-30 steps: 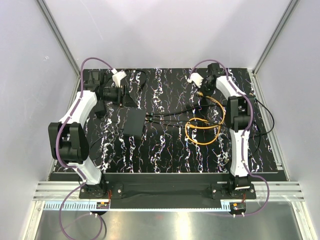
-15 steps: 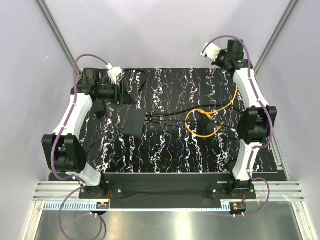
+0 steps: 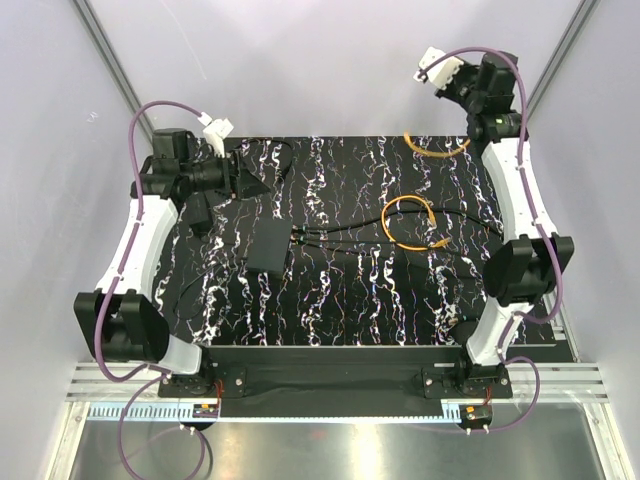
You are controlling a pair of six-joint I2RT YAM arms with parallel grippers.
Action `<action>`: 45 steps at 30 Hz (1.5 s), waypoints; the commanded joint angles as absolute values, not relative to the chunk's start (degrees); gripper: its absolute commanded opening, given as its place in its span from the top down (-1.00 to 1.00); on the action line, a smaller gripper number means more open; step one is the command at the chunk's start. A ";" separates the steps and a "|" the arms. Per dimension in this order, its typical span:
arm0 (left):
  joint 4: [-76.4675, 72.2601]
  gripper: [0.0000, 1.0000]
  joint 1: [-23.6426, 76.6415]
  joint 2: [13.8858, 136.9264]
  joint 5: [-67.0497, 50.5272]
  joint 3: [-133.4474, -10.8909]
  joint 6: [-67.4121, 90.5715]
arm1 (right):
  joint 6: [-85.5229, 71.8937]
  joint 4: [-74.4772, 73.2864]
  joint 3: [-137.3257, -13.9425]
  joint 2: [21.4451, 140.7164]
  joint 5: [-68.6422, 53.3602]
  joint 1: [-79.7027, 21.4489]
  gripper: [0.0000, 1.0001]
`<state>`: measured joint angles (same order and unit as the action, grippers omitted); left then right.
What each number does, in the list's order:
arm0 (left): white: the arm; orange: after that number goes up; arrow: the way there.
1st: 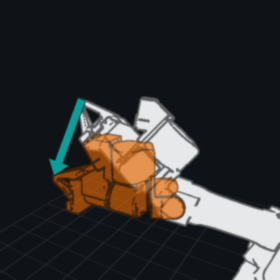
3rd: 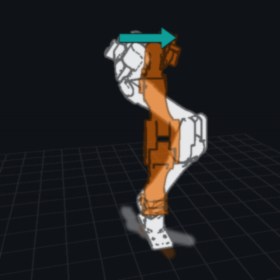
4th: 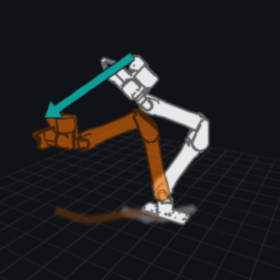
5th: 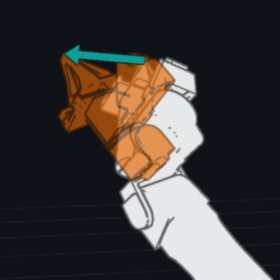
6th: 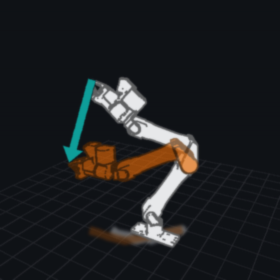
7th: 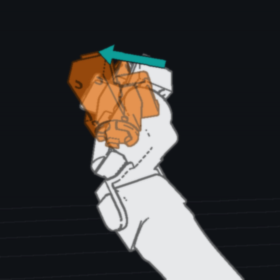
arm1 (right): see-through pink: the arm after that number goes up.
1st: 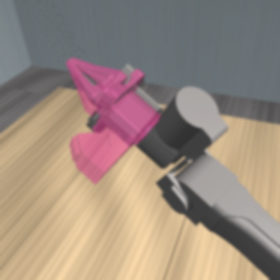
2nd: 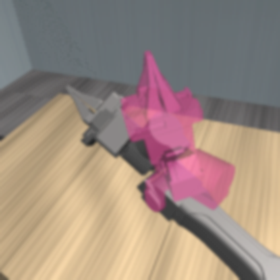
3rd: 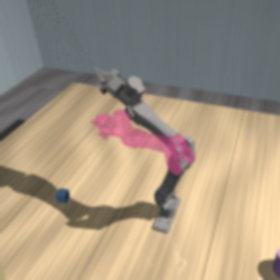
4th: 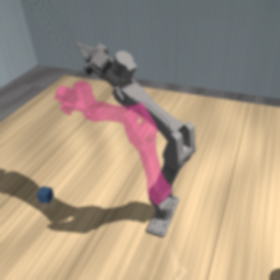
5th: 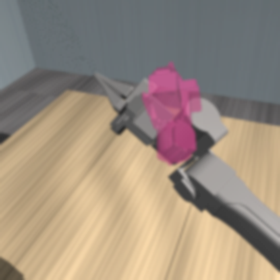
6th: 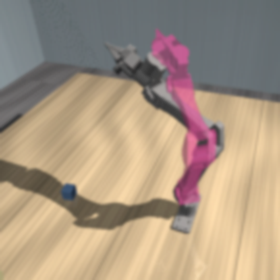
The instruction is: Insert the plug into the switch port
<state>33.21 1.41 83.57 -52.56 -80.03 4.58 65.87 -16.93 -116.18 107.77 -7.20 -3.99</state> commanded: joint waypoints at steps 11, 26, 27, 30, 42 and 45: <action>18.29 -0.30 4.48 80.42 -59.58 -77.53 18.62 | 63.10 -18.26 -99.07 88.69 -23.80 -8.96 1.00; -1.49 -0.37 16.08 76.81 -64.34 -68.90 35.77 | 49.58 -33.72 -88.68 77.08 -39.37 -18.10 1.00; -1.41 -0.38 17.04 76.99 -64.07 -68.99 36.03 | 47.66 -34.62 -89.12 76.99 -40.25 -18.11 1.00; -0.62 -0.38 18.28 75.77 -62.76 -69.34 32.71 | 45.19 -38.40 -89.21 76.90 -43.50 -18.98 1.00; 4.92 -0.33 18.72 74.01 -61.70 -73.04 20.32 | 31.83 -46.93 -93.16 78.13 -54.91 -19.34 1.00; 5.62 -0.34 18.90 71.73 -62.67 -72.77 13.75 | 27.87 -47.81 -93.34 78.57 -57.21 -19.42 1.00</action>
